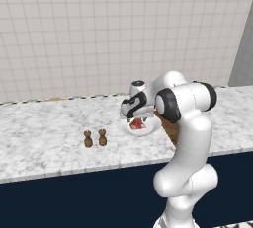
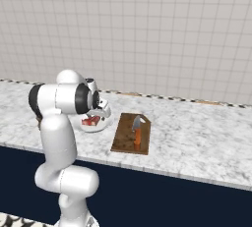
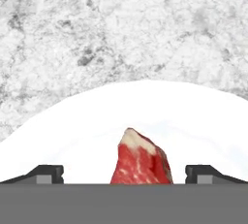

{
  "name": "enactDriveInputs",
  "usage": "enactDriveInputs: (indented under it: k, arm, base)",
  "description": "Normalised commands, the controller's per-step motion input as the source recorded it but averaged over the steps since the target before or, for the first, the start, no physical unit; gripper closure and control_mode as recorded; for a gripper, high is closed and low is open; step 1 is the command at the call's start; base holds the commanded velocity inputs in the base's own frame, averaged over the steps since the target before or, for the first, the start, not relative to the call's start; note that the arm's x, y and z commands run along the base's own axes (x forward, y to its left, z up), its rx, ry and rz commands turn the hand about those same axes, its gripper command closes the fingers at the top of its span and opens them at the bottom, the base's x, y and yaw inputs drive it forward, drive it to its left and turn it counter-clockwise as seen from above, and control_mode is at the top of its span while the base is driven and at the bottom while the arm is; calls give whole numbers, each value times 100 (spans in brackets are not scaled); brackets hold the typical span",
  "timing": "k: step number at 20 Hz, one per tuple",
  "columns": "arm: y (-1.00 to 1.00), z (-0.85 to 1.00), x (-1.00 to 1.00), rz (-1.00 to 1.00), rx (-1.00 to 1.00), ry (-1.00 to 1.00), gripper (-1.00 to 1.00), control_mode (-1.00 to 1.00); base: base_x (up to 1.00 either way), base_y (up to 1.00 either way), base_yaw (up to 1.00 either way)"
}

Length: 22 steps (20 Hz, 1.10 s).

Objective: Pick up the knife from the drawer and place it on the cutting board. Then place the meat from the plate to the cutting board.

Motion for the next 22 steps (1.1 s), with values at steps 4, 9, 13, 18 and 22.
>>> enactDriveInputs:
  k: [4, 9, 13, 18, 22]
  arm:
    - [3, -29, 0, 0, 0, 0, 100, -100]
    - [2, -20, -1, 0, 0, 0, 100, -100]
    - [0, -2, -18, 0, 0, 0, 100, -100]
    - [-37, 18, -51, 1, 3, 0, 100, -100]
    - [-78, 38, -45, 10, 5, 1, 100, -100]
  base:
    - [0, 0, 0]
    - [0, 0, 0]
    - [0, 0, 0]
    - [0, 0, 0]
    - [0, 0, 0]
